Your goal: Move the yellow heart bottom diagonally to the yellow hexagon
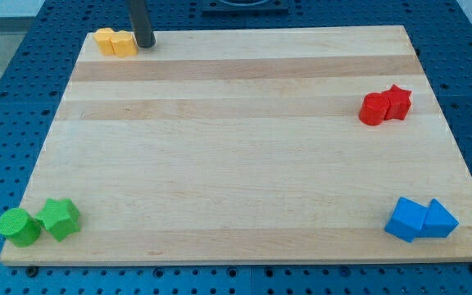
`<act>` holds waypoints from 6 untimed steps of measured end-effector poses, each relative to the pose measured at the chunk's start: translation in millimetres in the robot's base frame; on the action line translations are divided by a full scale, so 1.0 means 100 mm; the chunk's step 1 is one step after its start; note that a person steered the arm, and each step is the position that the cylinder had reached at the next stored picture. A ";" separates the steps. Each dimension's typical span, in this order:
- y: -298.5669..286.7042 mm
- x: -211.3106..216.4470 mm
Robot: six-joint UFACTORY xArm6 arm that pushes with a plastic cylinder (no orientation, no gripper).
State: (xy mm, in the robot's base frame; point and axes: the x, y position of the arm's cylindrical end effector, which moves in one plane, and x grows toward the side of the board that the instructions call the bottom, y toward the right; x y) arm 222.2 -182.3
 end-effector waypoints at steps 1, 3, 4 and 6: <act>0.14 0.17; 0.90 0.11; 0.83 -0.30; -0.12 -0.27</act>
State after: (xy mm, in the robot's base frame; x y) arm 195.5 -193.9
